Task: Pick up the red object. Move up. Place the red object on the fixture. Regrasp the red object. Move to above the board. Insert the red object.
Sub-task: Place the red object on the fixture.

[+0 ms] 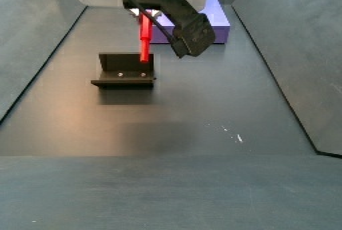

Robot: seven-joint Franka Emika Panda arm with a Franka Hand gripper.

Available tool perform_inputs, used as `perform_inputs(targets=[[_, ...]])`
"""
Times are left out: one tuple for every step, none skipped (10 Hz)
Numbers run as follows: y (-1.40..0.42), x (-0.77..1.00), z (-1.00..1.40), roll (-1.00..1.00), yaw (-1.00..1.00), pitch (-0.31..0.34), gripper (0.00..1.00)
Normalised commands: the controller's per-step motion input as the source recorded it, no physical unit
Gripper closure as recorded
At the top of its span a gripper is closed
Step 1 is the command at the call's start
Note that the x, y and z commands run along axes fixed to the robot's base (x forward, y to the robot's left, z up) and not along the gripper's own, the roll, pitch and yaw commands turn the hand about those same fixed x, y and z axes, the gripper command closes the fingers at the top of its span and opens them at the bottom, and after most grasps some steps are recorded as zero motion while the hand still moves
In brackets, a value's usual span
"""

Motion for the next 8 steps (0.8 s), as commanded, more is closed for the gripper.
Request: perform_inputs(targets=[[0.0, 0.83, -0.29, -0.19, -0.04, -0.046, 1.0], [0.0, 0.86, -0.35, -0.15, -0.06, -0.094, 1.0], [0.0, 0.83, -0.39, -0.19, -0.08, -0.149, 1.0], [0.0, 0.75, -0.37, -0.27, -0.09, -0.211, 1.0], [0.0, 0.66, -0.37, -0.26, -0.09, -0.234, 1.0], [0.09, 0.32, -0.28, -0.02, 0.0, -0.123, 1.0], [0.12, 0.05, -0.17, 0.0, 0.0, 0.0, 1.0], [0.11, 0.01, -0.19, 0.0, 0.0, 0.0, 1.0]])
